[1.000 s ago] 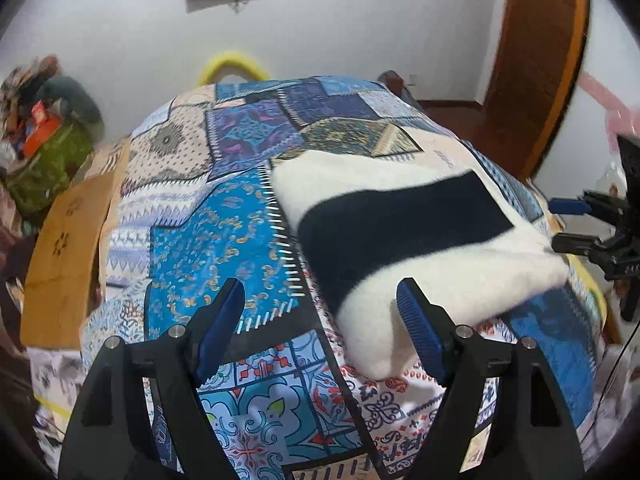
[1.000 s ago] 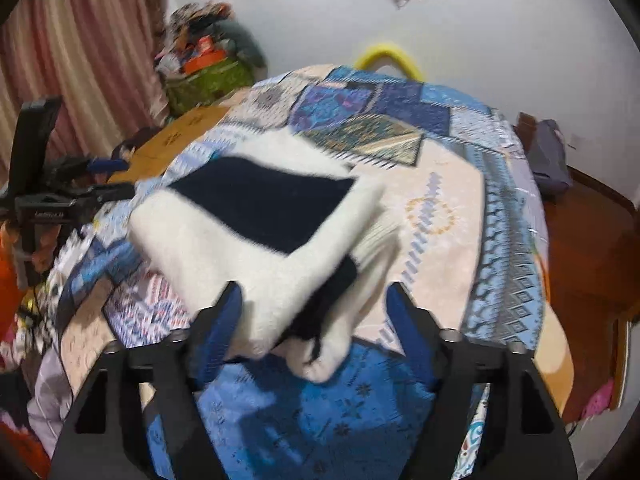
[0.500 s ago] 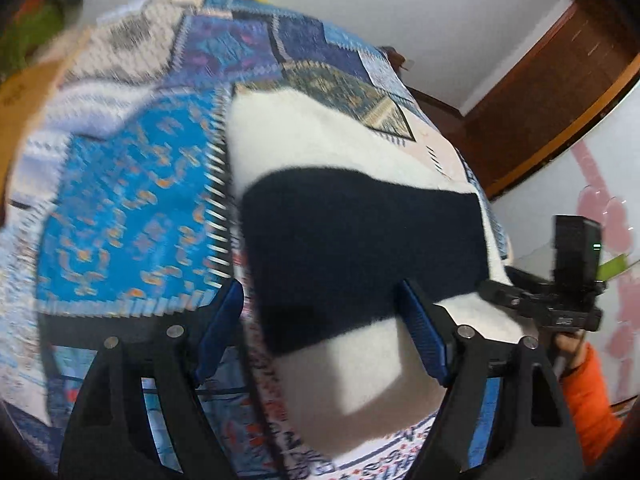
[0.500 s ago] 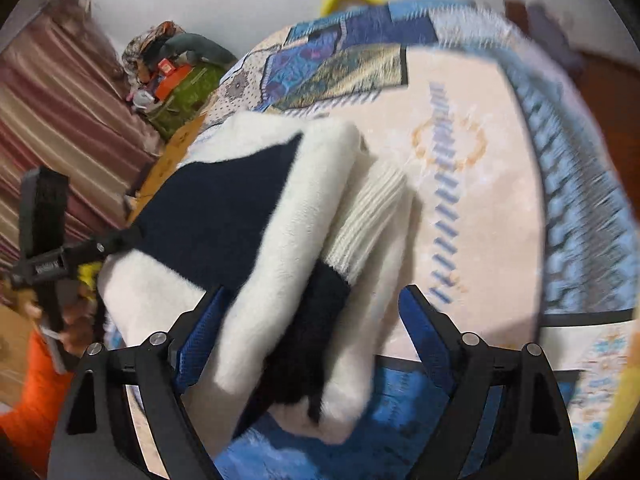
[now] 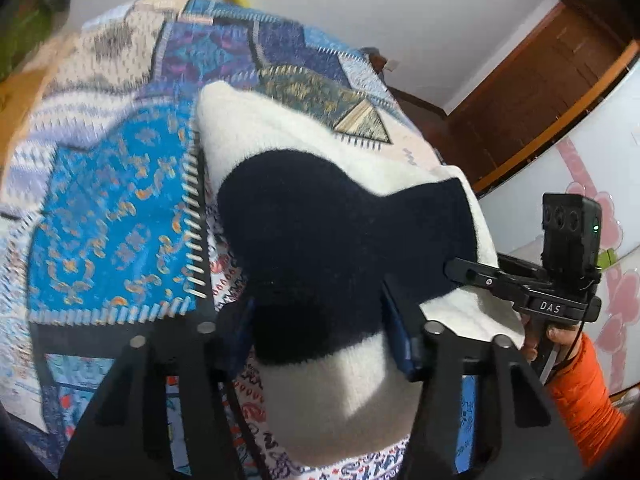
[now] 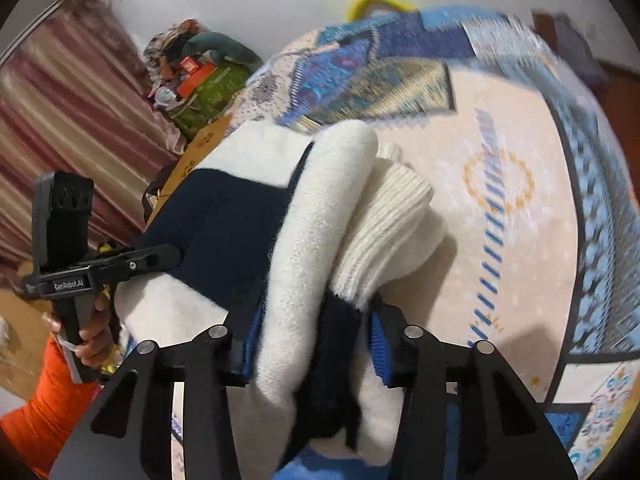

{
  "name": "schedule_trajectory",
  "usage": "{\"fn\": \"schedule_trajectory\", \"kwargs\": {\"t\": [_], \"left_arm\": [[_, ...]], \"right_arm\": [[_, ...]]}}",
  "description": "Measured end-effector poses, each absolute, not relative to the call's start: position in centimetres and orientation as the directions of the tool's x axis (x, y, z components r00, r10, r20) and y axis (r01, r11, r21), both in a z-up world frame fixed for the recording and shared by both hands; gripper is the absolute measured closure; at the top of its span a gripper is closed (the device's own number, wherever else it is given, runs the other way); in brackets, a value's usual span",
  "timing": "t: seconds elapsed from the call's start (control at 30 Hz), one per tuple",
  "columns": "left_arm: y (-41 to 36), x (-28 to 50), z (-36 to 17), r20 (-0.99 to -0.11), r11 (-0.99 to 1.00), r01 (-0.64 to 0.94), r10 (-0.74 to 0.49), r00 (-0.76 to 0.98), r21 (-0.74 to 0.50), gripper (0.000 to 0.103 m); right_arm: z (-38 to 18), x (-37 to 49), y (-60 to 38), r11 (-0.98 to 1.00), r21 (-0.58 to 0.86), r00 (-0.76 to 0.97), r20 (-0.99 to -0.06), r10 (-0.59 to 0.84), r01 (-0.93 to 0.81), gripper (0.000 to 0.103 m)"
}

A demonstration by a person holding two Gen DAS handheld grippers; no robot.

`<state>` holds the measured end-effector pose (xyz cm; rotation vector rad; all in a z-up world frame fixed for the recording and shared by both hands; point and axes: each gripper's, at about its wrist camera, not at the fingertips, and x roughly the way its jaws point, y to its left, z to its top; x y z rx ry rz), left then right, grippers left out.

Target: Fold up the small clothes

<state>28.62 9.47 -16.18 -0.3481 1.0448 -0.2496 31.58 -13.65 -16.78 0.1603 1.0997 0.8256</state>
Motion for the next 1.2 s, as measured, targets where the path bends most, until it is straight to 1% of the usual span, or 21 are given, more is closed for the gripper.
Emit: {"fn": "schedule_trajectory", "kwargs": {"t": [0.1, 0.23, 0.37, 0.4, 0.43, 0.47, 0.53, 0.57, 0.63, 0.67, 0.73, 0.87, 0.93, 1.07, 1.13, 1.2], "left_arm": [[10.4, 27.1, -13.1, -0.775, 0.935, 0.054, -0.323, 0.544, -0.352, 0.057], [13.1, 25.2, -9.5, -0.74, 0.943, 0.041, -0.284, 0.61, -0.329, 0.058], [16.6, 23.6, -7.3, -0.708, 0.951, 0.006, -0.235, 0.666, -0.31, 0.058], [17.3, 23.3, -7.2, -0.701, 0.949, 0.0, -0.233, 0.674, -0.315, 0.062], [17.9, 23.0, -7.1, -0.69, 0.943, 0.007, -0.247, 0.68, -0.331, 0.07], [18.7, 22.8, -7.1, -0.679, 0.929, 0.026, -0.288, 0.676, -0.368, 0.078], [19.4, 22.6, -7.8, -0.684, 0.929, 0.022, -0.288, 0.67, -0.37, 0.078], [19.6, 22.8, -9.0, -0.711, 0.942, 0.001, -0.253, 0.656, -0.335, 0.078], [20.1, 23.2, -11.5, -0.758, 0.946, -0.047, -0.228, 0.611, -0.322, 0.078], [20.5, 23.4, -12.8, -0.772, 0.941, -0.068, -0.23, 0.593, -0.332, 0.078], [21.0, 23.8, -14.4, -0.786, 0.935, -0.095, -0.228, 0.575, -0.341, 0.078], [21.3, 24.2, -17.1, -0.814, 0.949, -0.117, -0.182, 0.551, -0.292, 0.078], [20.9, 24.4, -17.6, -0.812, 0.953, -0.109, -0.177, 0.556, -0.282, 0.078], [19.5, 24.9, -18.3, -0.82, 0.965, -0.096, -0.153, 0.551, -0.244, 0.077], [18.6, 25.2, -19.1, -0.827, 0.974, -0.091, -0.124, 0.548, -0.206, 0.077], [17.9, 25.3, -19.2, -0.829, 0.984, -0.088, -0.082, 0.554, -0.155, 0.077]], "right_arm": [[-14.9, 30.9, -12.0, 0.678, 0.487, 0.21, -0.705, 0.677, -0.55, 0.064], [-11.8, 29.8, -9.1, 0.641, 0.451, 0.236, -0.672, 0.702, -0.621, 0.064], [-10.0, 29.4, -6.1, 0.593, 0.462, 0.227, -0.63, 0.743, -0.659, 0.064], [-10.1, 29.4, -5.6, 0.587, 0.463, 0.223, -0.627, 0.746, -0.664, 0.064], [-10.2, 29.4, -4.5, 0.578, 0.466, 0.213, -0.625, 0.751, -0.67, 0.064], [-10.6, 29.5, -3.7, 0.57, 0.469, 0.203, -0.625, 0.754, -0.675, 0.064], [-11.9, 29.6, -1.4, 0.543, 0.484, 0.152, -0.635, 0.758, -0.687, 0.065], [-12.7, 29.5, -0.3, 0.548, 0.465, 0.143, -0.658, 0.739, -0.695, 0.065], [-14.1, 29.0, 1.8, 0.584, 0.362, 0.185, -0.715, 0.674, -0.727, 0.066], [-14.9, 29.1, 2.0, 0.591, 0.342, 0.193, -0.726, 0.659, -0.73, 0.065], [-15.6, 29.9, 1.3, 0.6, 0.371, 0.185, -0.723, 0.666, -0.709, 0.065], [-16.5, 31.7, -0.4, 0.629, 0.389, 0.184, -0.736, 0.652, -0.674, 0.065], [-17.2, 32.2, -0.7, 0.636, 0.4, 0.175, -0.741, 0.648, -0.66, 0.065], [-18.4, 32.2, -1.4, 0.647, 0.4, 0.172, -0.751, 0.637, -0.65, 0.061], [-18.8, 32.4, -1.9, 0.647, 0.422, 0.164, -0.745, 0.647, -0.635, 0.058], [-18.7, 32.3, -2.3, 0.648, 0.428, 0.162, -0.744, 0.649, -0.63, 0.054]]}}
